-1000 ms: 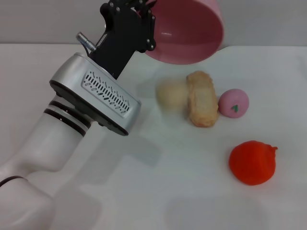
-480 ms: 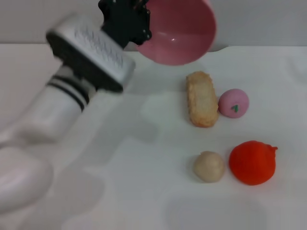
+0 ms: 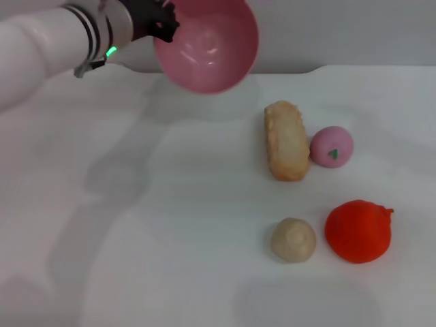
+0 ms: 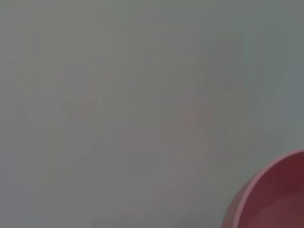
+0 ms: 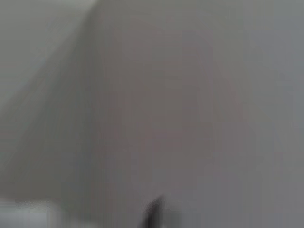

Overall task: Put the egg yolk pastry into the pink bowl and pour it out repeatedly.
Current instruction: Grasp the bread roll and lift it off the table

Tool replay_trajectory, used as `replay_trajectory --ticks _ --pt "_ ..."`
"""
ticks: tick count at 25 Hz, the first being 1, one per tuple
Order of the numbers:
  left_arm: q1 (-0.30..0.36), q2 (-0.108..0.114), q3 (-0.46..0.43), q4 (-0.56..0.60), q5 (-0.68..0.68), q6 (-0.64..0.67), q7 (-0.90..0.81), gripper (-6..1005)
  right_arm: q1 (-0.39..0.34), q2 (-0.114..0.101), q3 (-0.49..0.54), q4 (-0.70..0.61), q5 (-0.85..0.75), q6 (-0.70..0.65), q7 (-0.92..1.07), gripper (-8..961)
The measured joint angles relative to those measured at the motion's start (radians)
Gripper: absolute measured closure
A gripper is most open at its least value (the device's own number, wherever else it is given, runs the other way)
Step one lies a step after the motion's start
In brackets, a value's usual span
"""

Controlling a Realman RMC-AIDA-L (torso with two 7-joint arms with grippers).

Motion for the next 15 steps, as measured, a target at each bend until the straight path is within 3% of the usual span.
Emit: replay_trajectory --ticks 1,2,3,6,7,9,12,15 --pt "-0.010 0.000 -0.030 -0.005 -0.001 0.026 0.000 957 0.017 -0.003 0.002 -0.101 -0.081 -0.042 0.080 242" --pt "-0.022 0.000 -0.068 -0.009 -0.002 0.059 0.000 957 0.073 -0.012 0.000 -0.268 -0.271 -0.149 0.276 242" --pt "-0.030 0.000 -0.098 -0.011 -0.003 0.088 0.000 958 0.073 -0.012 0.000 -0.268 -0.271 -0.149 0.276 242" --pt "-0.044 0.000 -0.170 -0.012 -0.007 0.150 0.006 958 0.213 -0.027 -0.026 -0.398 -0.533 -0.330 0.523 242" --pt "-0.051 0.001 -0.215 -0.012 -0.010 0.194 0.007 958 0.292 -0.018 -0.051 -0.396 -0.658 -0.415 0.603 242" --pt "-0.061 0.003 -0.274 -0.011 -0.012 0.255 0.009 957 0.327 -0.008 -0.069 -0.372 -0.714 -0.442 0.619 242" --pt "-0.065 0.004 -0.308 -0.012 -0.012 0.294 0.010 957 0.398 0.030 -0.134 -0.216 -0.915 -0.444 0.621 242" --pt "-0.067 0.007 -0.333 -0.012 -0.012 0.339 0.011 957 0.454 0.040 -0.219 -0.030 -1.041 -0.397 0.621 241"
